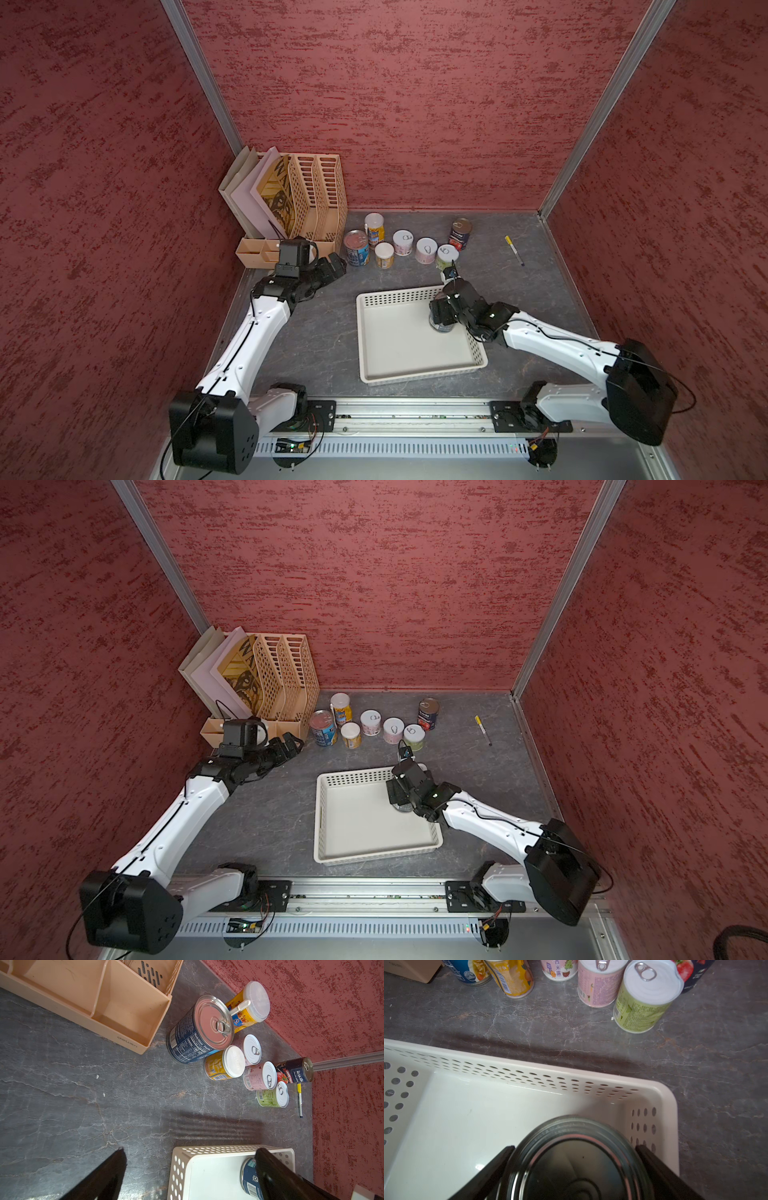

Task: Put the canned food in the basket
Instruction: Place the canned food in the basket.

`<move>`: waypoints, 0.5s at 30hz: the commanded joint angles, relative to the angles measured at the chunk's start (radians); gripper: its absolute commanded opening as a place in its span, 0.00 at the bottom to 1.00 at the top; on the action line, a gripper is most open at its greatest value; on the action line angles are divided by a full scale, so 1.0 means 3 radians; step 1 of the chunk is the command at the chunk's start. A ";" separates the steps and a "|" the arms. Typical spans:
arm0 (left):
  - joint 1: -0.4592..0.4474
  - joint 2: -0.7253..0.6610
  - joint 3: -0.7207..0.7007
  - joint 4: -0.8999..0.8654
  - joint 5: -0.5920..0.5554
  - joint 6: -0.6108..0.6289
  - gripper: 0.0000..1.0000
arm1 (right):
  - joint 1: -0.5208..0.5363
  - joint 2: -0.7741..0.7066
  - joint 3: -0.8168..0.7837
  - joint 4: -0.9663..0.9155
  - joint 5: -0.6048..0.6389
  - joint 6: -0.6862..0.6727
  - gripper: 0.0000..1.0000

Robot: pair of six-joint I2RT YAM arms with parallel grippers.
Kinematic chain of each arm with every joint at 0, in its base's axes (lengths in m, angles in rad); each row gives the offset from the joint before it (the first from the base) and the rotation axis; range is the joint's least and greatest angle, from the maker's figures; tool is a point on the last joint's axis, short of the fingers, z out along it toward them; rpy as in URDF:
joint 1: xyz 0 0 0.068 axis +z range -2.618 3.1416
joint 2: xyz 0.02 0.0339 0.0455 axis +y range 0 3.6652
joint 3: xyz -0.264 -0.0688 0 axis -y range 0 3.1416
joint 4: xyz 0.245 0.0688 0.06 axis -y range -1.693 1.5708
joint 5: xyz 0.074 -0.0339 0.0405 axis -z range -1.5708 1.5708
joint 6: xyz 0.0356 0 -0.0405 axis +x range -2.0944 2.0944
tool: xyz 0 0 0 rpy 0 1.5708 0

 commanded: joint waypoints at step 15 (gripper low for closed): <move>-0.0062 0.0088 0.0068 0.0054 0.0025 0.0031 1.00 | -0.0026 0.0261 0.0303 0.0513 0.0615 -0.0281 0.31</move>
